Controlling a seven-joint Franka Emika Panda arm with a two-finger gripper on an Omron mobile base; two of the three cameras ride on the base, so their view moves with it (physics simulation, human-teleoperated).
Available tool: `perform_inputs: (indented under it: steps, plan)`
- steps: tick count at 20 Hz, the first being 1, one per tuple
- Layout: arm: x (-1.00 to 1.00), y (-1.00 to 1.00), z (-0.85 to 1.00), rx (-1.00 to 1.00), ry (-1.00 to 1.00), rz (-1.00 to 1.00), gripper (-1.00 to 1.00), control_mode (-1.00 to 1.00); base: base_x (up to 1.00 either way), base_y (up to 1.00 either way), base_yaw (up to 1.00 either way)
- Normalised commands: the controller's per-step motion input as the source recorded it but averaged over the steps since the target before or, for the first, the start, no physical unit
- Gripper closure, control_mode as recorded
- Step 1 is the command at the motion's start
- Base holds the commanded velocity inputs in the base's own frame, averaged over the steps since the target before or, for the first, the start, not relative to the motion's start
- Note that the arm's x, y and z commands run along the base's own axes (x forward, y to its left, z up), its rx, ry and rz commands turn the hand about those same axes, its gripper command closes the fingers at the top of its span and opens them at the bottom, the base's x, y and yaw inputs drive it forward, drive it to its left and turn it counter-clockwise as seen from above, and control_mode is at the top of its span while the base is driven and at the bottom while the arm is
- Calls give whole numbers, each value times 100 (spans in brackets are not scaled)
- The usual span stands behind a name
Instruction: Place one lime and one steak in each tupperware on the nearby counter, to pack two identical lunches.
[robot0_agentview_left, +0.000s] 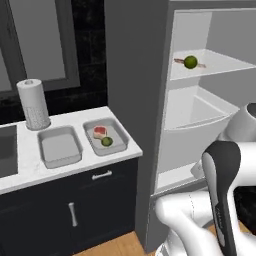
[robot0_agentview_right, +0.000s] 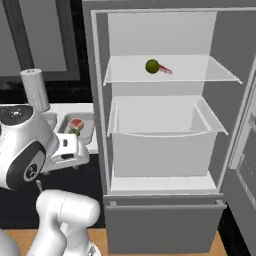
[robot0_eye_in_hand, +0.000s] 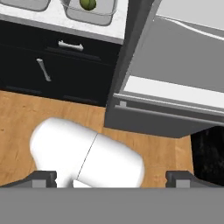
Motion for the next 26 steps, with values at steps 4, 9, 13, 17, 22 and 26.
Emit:
perform_inputs:
  steps: [4, 9, 13, 17, 22, 26]
  plan:
    - [0, 0, 0, 0, 0, 0, -100, 100, 0, -100, 1]
    - [0, 0, 0, 0, 0, 0, -100, 100, 3, -85, 4]
    - [0, 0, 0, 0, 0, 0, -100, 100, 34, -20, 12]
    - [0, 0, 0, 0, 0, 0, -100, 100, 54, -7, 18]
    - [0, 0, 0, 0, 0, 0, -100, 100, 61, -36, 27]
    - [0, 0, 0, 0, 0, 0, -100, 100, 49, -48, 29]
